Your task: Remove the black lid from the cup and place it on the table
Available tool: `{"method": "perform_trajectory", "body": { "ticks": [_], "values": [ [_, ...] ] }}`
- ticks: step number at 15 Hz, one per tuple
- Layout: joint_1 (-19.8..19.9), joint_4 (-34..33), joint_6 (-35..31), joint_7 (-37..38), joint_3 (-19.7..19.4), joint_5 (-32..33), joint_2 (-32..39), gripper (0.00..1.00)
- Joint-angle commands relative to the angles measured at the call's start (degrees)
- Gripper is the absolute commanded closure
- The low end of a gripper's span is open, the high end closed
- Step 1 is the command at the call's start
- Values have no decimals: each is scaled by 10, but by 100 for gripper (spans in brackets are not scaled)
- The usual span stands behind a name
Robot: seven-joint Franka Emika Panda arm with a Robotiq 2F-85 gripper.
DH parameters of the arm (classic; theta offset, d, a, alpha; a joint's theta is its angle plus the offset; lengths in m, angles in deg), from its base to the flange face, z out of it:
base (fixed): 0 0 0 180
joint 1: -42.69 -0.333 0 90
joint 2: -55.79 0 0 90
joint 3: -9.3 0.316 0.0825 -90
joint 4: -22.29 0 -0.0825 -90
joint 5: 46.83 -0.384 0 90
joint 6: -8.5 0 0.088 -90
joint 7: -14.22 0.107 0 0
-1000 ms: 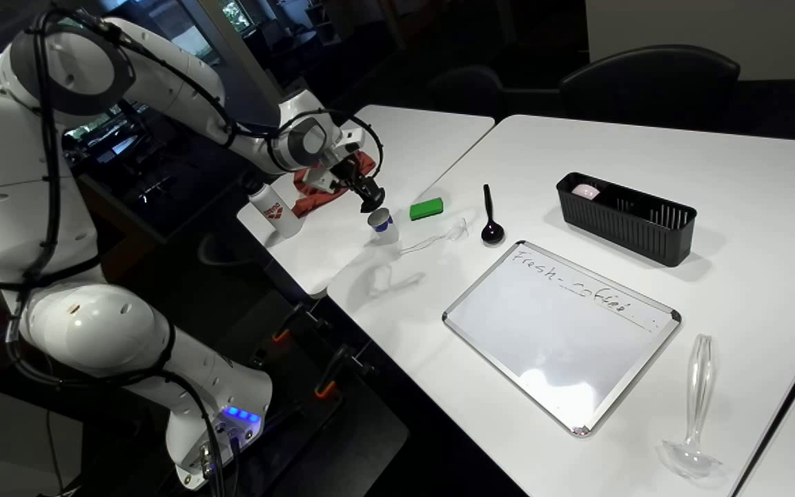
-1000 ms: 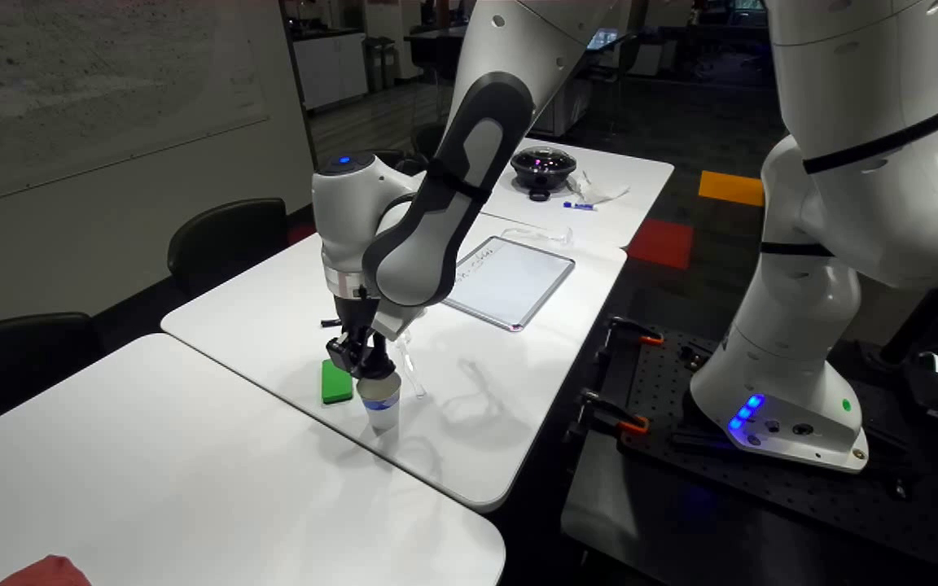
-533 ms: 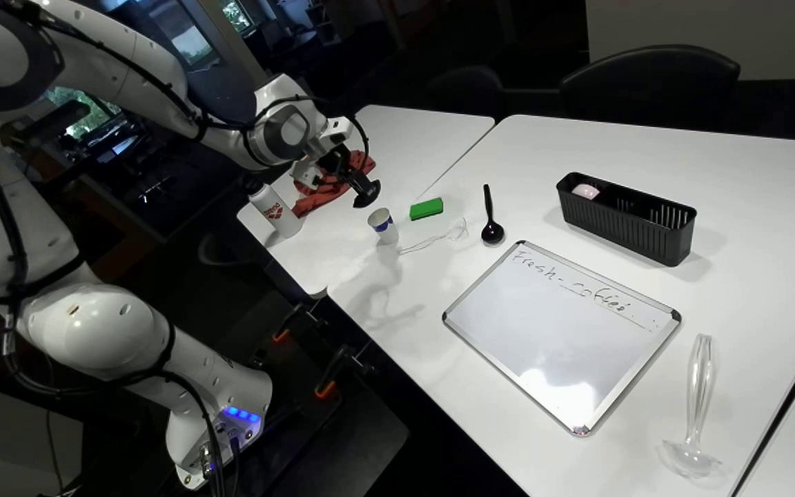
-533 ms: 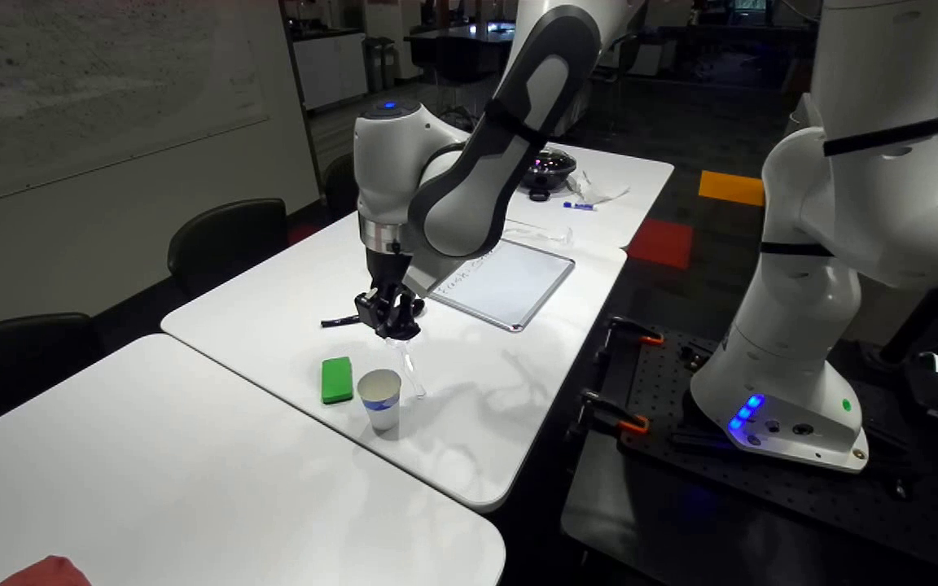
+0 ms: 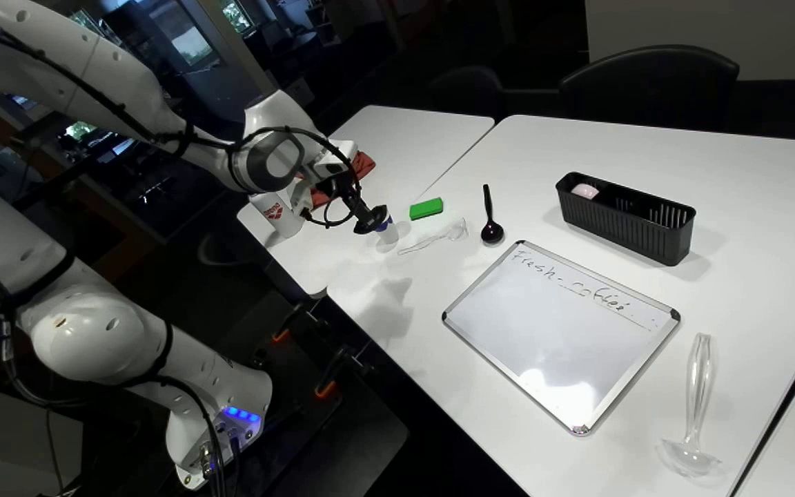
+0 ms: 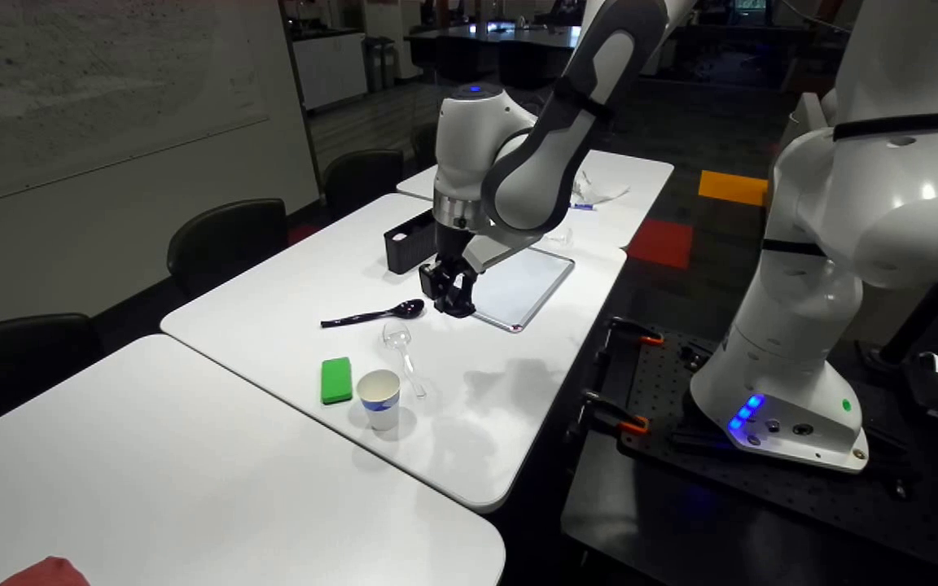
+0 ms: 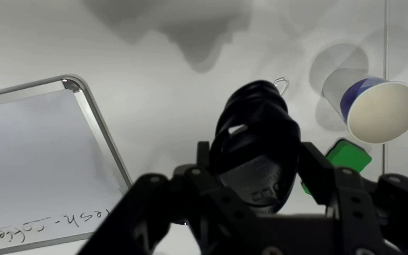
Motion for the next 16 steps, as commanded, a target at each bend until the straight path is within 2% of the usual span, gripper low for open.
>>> {"method": "perform_trajectory", "body": {
  "ticks": [1, 4, 7, 13, 16],
  "values": [
    [49, 65, -52, 14, 3, -15, -28, 36],
    [77, 78, -89, 12, -7, -15, -1, 34],
    [89, 77, -117, 0, -16, -28, 30, 31],
    [113, 47, -122, -75, 19, -145, 100, 34],
    [123, 22, -118, -101, 25, -175, 138, 34]
  ]
}}
